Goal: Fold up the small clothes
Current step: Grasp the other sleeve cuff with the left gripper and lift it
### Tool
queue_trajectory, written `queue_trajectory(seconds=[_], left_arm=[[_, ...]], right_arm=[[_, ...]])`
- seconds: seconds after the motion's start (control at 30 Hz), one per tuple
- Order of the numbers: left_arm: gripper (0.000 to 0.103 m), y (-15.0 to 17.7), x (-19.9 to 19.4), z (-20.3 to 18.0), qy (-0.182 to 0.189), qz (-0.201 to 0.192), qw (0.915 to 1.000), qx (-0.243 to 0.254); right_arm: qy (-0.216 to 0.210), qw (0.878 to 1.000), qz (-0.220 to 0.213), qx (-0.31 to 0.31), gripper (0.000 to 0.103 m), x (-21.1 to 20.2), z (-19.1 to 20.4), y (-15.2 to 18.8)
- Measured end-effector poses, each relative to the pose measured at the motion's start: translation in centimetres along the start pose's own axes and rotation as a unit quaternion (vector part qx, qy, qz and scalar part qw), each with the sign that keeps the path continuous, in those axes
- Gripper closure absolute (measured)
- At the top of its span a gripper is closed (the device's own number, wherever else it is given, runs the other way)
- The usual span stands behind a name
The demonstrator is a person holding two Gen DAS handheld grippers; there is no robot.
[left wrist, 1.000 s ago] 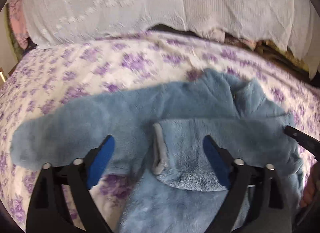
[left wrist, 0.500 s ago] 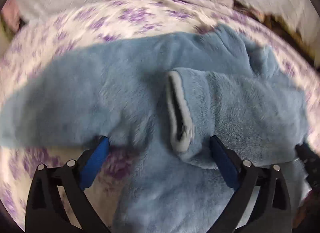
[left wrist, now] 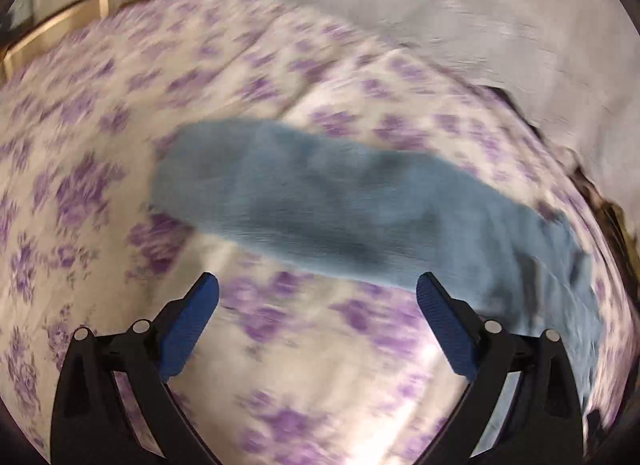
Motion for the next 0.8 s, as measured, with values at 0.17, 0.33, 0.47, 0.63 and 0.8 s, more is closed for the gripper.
queue_trajectory(seconds=[0.17, 0.33, 0.47, 0.63, 0.8], left_arm=[[0.006, -1.3, 1.6, 1.3, 0.049, 0.030, 0.9973, -0.045], [0.022, -3.2, 2.1, 2.3, 0.094, 0.019, 0.9918, -0.085], [0.080, -3.2, 3.3, 3.7, 0.098, 0.032, 0.9893, -0.103], [0.093, -3.4, 0.9, 2.5, 0.093, 0.009, 0.9934, -0.068], [0.094, -3.4, -2.5, -1.7, 0.065, -0.032, 0.9972, 0.021]], right_arm=[[-0.003, 1.000, 0.012, 0.016, 0.050, 0.8, -0.7, 0.8], [-0.010, 1.000, 0.013, 0.018, 0.050, 1.1, -0.5, 1.0], [-0.012, 1.000, 0.016, 0.017, 0.050, 1.4, -0.5, 1.2], [-0.012, 1.000, 0.013, 0.017, 0.050, 1.3, -0.5, 1.1], [-0.009, 1.000, 0.008, 0.014, 0.050, 1.0, -0.4, 0.9]])
Point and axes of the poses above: each gripper's, at about its wrist camera, not at the fingertips, and x roughly the way its jaws point, z to its left, y to its underside, the point moved 10 cm from there along x, roughly the way its jaws point, and after that the axes turned 2 degrees about z, right-handed, at the moved point
